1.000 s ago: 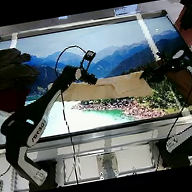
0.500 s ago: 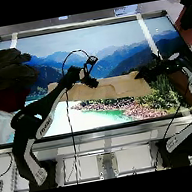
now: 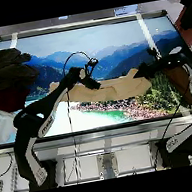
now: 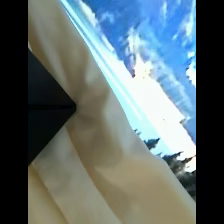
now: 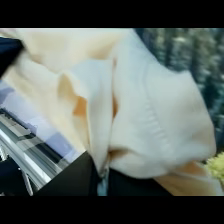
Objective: Fold the shirts.
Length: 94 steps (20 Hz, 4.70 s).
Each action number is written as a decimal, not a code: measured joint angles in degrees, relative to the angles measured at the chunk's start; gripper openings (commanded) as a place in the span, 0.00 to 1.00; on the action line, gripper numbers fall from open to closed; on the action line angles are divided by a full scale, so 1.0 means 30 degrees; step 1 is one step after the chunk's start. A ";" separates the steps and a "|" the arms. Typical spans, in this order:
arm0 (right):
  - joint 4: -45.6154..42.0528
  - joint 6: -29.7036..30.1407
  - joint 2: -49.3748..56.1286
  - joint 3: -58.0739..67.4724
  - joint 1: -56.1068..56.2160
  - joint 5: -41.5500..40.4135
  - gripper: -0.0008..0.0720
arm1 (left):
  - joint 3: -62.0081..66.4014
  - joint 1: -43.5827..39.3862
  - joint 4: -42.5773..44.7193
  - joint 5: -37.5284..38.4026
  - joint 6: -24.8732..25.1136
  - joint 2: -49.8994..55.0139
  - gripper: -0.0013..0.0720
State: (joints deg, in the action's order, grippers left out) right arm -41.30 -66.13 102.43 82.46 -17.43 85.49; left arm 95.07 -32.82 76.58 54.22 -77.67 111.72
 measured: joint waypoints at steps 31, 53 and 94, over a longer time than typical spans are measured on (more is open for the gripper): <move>-0.1581 -0.8269 -0.2193 0.5763 1.4863 -0.4444 0.05 | 0.7533 0.5617 0.4874 0.9442 -0.4218 -0.3228 0.03; 0.0102 -0.7890 0.2208 0.5785 1.5555 -0.5727 0.62 | 0.7533 0.7009 0.3956 0.9588 -0.3956 -0.3956 0.03; -0.5734 -0.7723 -0.1800 0.5326 0.5938 0.0678 0.05 | 0.7533 0.7016 0.3883 0.9821 -0.3614 -0.3956 0.03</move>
State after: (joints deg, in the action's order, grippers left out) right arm -58.50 -89.30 97.03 98.43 0.38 87.53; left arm 117.67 -11.77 88.23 83.68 -88.51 99.85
